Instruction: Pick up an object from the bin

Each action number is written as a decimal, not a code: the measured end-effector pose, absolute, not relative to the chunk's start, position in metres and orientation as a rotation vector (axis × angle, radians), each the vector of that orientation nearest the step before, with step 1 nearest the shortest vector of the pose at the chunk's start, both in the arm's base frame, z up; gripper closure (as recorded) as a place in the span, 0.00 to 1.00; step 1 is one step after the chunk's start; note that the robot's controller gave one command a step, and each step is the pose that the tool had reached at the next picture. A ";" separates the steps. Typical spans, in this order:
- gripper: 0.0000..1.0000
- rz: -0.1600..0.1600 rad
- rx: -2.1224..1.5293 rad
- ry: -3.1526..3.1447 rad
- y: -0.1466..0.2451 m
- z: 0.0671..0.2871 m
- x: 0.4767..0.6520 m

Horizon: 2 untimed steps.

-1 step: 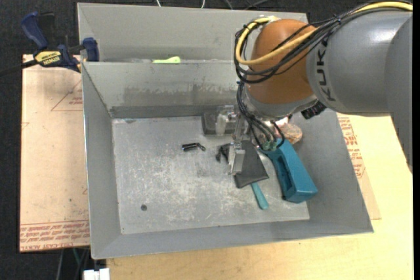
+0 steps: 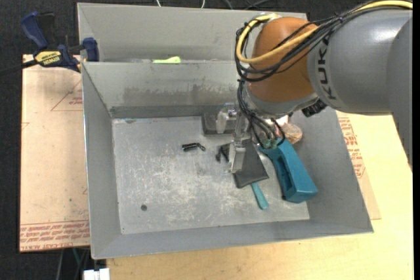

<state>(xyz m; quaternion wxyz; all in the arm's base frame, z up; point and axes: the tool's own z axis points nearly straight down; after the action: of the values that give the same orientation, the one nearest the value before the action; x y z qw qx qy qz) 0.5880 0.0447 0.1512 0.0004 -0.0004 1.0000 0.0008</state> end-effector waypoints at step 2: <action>0.00 0.004 -0.150 3.131 -0.005 0.111 0.654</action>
Offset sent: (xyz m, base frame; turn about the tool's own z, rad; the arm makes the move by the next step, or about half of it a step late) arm 0.0660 -0.0503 -0.0396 -0.0936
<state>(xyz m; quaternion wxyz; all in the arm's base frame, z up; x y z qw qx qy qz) 0.6537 -0.0046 0.1111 0.0034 -0.0479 0.9988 0.0014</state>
